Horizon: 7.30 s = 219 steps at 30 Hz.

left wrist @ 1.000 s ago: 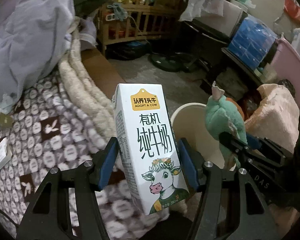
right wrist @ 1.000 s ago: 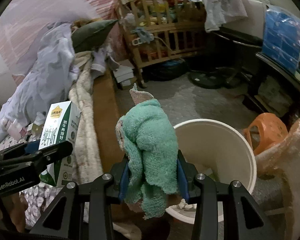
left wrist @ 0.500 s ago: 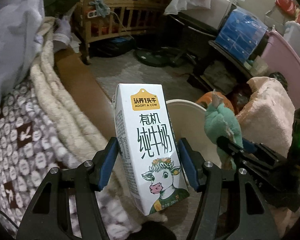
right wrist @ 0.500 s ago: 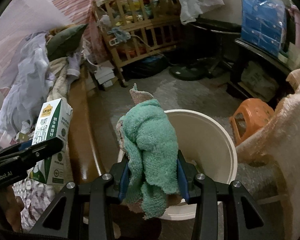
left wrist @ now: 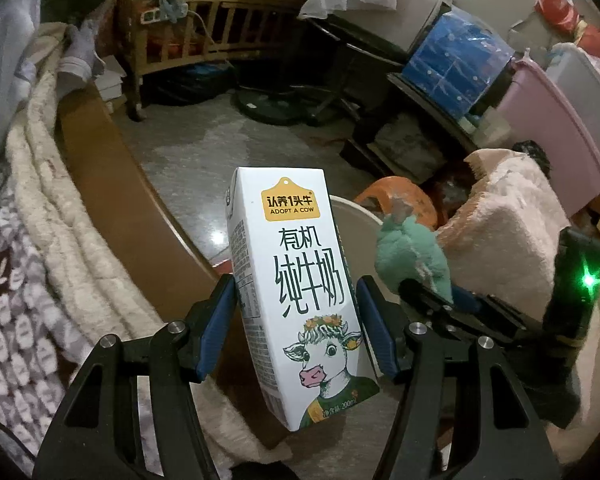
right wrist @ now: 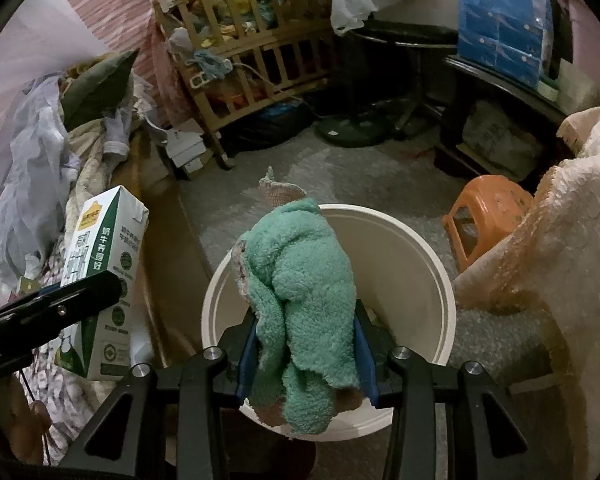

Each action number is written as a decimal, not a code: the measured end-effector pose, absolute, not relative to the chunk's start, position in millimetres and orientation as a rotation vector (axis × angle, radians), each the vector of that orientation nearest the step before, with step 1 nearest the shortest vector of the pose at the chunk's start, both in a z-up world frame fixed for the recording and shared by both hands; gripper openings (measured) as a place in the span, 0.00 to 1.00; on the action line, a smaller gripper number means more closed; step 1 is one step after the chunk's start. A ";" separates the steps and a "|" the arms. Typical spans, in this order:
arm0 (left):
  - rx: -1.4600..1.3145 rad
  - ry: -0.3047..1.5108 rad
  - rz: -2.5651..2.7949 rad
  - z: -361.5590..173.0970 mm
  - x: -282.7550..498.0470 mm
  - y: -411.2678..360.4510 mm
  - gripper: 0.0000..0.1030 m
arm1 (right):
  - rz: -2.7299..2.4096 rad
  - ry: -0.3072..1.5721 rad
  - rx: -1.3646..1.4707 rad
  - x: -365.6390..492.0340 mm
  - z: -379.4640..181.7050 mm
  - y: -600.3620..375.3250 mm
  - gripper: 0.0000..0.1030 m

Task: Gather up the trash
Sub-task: 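Carry carton and towel over the white bucket and open both tools, then move both open tools back over the bed toward the plush toy and medicine box, then grasp the plastic-wrapped plush toy with the left tool while the right tool grasps the medicine box, then carry the plush toy and medicine box toward the white bucket, then open both tools over the white bucket to drop toy and box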

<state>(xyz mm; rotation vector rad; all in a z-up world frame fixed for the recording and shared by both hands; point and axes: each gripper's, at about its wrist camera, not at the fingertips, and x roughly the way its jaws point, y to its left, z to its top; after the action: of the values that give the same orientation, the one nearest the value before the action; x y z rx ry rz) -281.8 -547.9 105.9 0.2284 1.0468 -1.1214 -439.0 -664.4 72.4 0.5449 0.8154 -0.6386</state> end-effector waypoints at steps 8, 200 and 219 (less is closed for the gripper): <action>0.198 1.059 -1.175 105.7 -281.9 -548.4 0.67 | -0.659 0.840 0.597 -439.3 60.6 -671.3 0.45; 0.349 1.078 -1.091 92.1 -283.9 -561.2 0.22 | -0.632 0.839 0.563 -430.7 67.0 -671.5 0.47; 0.250 1.092 -1.087 97.0 -274.0 -543.5 0.46 | -0.639 0.874 0.650 -433.1 48.9 -676.5 0.49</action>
<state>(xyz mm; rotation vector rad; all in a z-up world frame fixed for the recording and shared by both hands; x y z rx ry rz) -274.0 -543.5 97.0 0.2496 1.0915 -1.0868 -433.1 -676.5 48.9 0.6502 0.8736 -0.6390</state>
